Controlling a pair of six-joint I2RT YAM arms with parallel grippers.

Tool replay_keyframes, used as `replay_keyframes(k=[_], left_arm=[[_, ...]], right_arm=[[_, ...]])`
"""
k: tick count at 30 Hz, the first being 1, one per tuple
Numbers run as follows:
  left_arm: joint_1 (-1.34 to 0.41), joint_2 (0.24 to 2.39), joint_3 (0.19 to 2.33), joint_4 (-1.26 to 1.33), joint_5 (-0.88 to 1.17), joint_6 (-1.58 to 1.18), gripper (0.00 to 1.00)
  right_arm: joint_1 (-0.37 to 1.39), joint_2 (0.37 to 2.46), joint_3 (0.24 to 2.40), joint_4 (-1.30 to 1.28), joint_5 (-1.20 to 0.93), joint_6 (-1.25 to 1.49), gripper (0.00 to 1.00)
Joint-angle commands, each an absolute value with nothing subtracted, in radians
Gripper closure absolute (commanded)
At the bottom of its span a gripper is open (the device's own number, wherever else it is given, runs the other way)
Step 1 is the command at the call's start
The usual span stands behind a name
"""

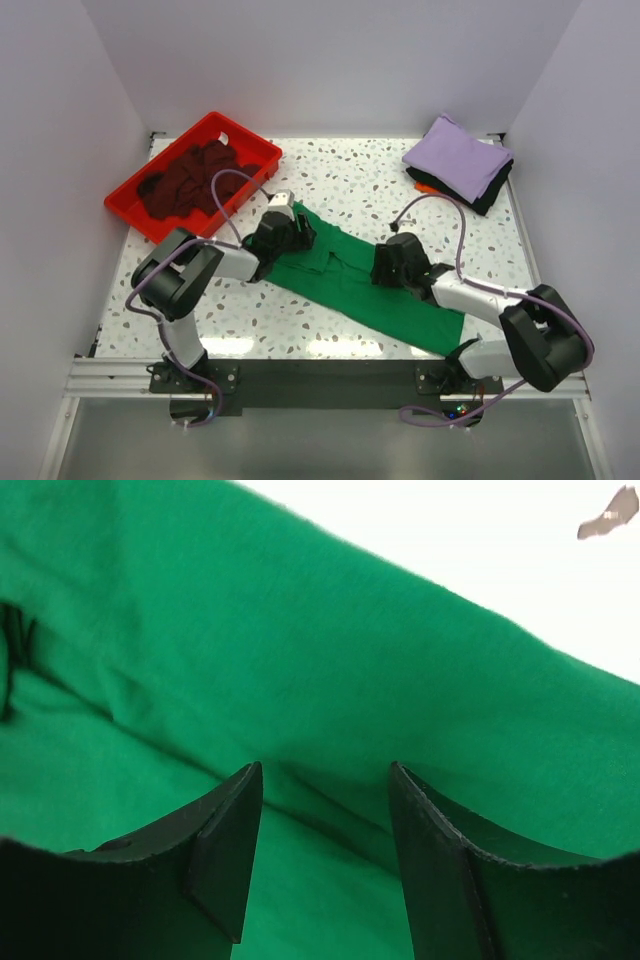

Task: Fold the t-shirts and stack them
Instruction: Fold the tshirt

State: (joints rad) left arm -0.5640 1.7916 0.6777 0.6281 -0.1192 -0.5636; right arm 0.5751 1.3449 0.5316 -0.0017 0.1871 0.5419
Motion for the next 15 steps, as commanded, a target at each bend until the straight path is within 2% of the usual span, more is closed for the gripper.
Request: replay_keyframes(k=[1, 7, 15], left_arm=[[-0.563, 1.868, 0.779, 0.517, -0.147, -0.517, 0.33], [-0.565, 1.910, 0.879, 0.486, -0.138, -0.489, 0.32], [-0.563, 1.706, 0.853, 0.433, -0.178, -0.465, 0.24]], right_arm=[[0.572, 1.283, 0.514, -0.092, 0.154, 0.588, 0.43], [0.574, 1.194, 0.508, -0.126, 0.150, 0.572, 0.42], [0.574, 1.169, 0.512, -0.071, 0.169, 0.535, 0.39]])
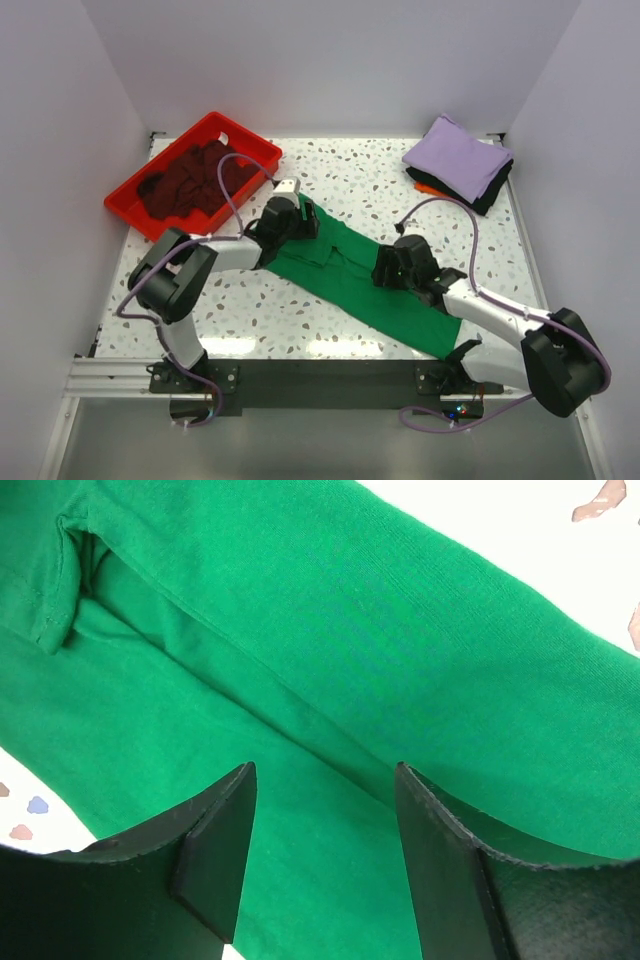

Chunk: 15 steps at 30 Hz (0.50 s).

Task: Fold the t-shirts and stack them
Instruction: Fold the tshirt

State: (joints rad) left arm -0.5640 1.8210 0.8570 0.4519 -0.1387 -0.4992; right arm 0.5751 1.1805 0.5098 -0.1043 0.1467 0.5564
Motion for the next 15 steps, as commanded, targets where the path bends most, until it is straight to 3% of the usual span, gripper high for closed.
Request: replay_keyframes(k=[1, 3, 5, 8, 15], left_arm=[[-0.563, 1.671, 0.842, 0.430, -0.181, -0.468, 0.23], [-0.563, 1.645, 0.818, 0.426, -0.181, -0.475, 0.22], [-0.563, 1.618, 0.775, 0.423, -0.183, -0.492, 0.22], [-0.563, 1.611, 0.721, 0.434, -0.189, -0.515, 0.21], [-0.561, 1.683, 0.690, 0.462, -0.166, -0.543, 0.20]], right_arm=[[0.574, 1.178, 0.517, -0.064, 0.172, 0.523, 0.38], [0.574, 1.195, 0.532, -0.046, 0.172, 0.506, 0.35], [0.572, 1.222, 0.538, -0.023, 0.172, 0.488, 0.25], [0.572, 1.265, 0.538, -0.005, 0.172, 0.477, 0.20], [0.574, 1.362, 0.537, 0.063, 0.111, 0.474, 0.19]])
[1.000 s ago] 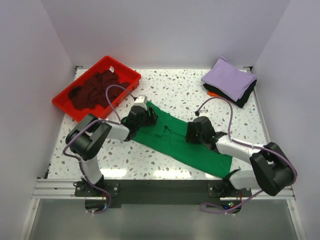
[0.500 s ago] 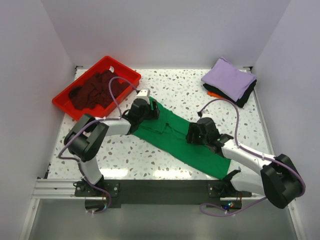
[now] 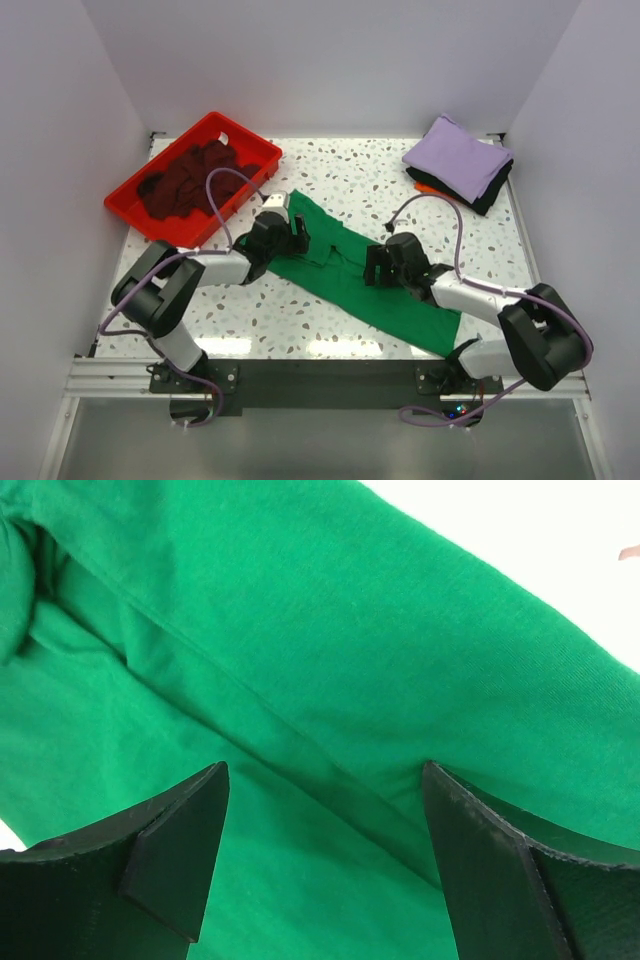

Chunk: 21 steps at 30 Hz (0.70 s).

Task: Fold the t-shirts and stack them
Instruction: Fold the tshirt

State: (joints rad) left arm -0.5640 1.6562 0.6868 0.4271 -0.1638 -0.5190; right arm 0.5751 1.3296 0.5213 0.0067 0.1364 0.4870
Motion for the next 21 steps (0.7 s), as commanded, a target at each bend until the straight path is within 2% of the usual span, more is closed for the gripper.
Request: replay_keyframes(k=[1, 11, 16, 21], left_arm=[[-0.563, 1.704, 0.693, 0.462, -0.157, -0.545, 0.20], [-0.514, 1.828, 0.747, 0.485, -0.078, -0.549, 0.19], [-0.509, 1.902, 0.868, 0.442, -0.020, -0.512, 0.19], [-0.509, 1.973, 0.986, 0.401, 0.028, -0.496, 0.20]], right_arm=[[0.572, 1.368, 0.535, 0.064, 0.106, 0.474, 0.19], [0.574, 1.325, 0.489, 0.003, 0.041, 0.538, 0.19], [0.592, 1.253, 0.454, -0.031, 0.018, 0.572, 0.19], [0.644, 1.276, 0.453, -0.023, 0.017, 0.595, 0.18]])
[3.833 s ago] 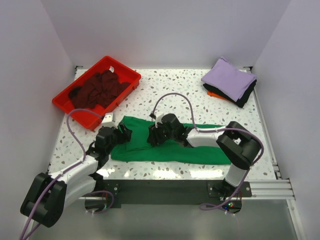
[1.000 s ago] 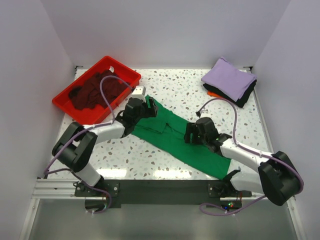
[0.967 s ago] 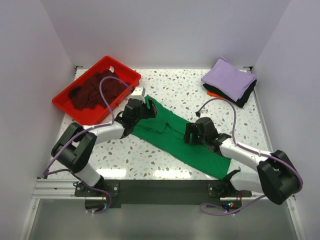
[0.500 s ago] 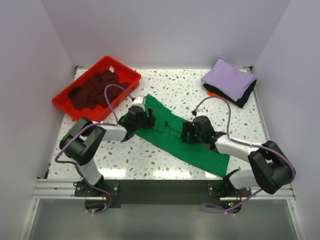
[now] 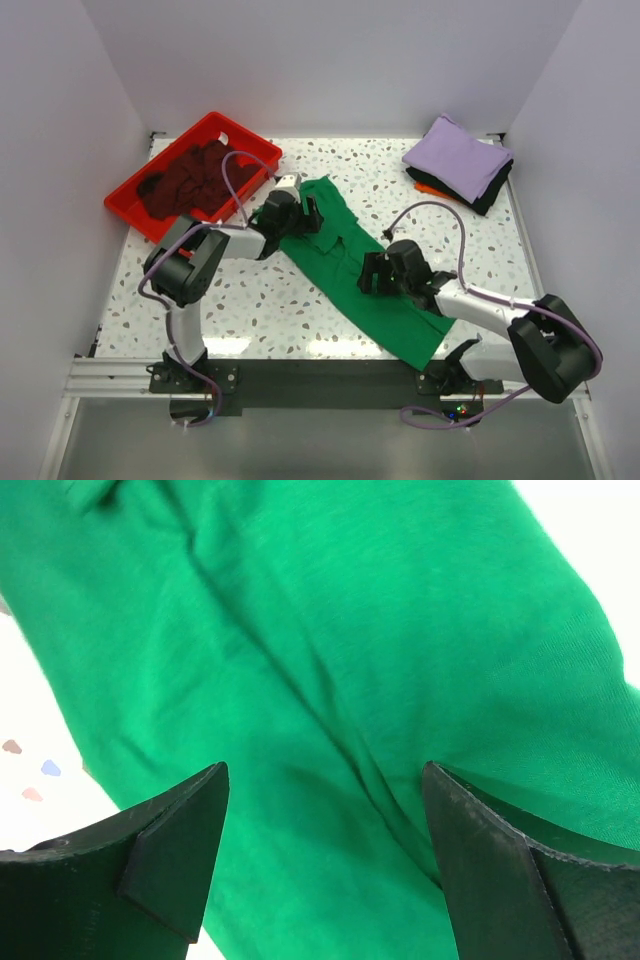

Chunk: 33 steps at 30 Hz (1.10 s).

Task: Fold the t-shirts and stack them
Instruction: Fold the tshirt

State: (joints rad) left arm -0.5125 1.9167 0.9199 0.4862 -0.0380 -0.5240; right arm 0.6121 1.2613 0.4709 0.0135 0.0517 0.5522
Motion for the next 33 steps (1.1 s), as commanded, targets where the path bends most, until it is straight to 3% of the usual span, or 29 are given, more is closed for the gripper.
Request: replay_keyframes(k=[1, 15, 27, 33], left_arm=[[-0.511, 1.995, 1.003, 0.396, 0.041, -0.492, 0.19], [-0.497, 2.181, 1.327, 0.275, 0.081, -0.436, 0.20], [-0.494, 2.318, 1.600, 0.210, 0.097, -0.358, 0.20], [-0.509, 2.202, 1.579, 0.219, 0.103, -0.327, 0.19]], right_arm=[[0.650, 1.284, 0.451, -0.017, 0.017, 0.600, 0.18], [0.822, 1.371, 0.522, 0.031, 0.055, 0.675, 0.19], [0.861, 1.148, 0.532, -0.184, 0.229, 0.686, 0.18], [0.870, 1.036, 0.488, -0.213, 0.219, 0.696, 0.18]])
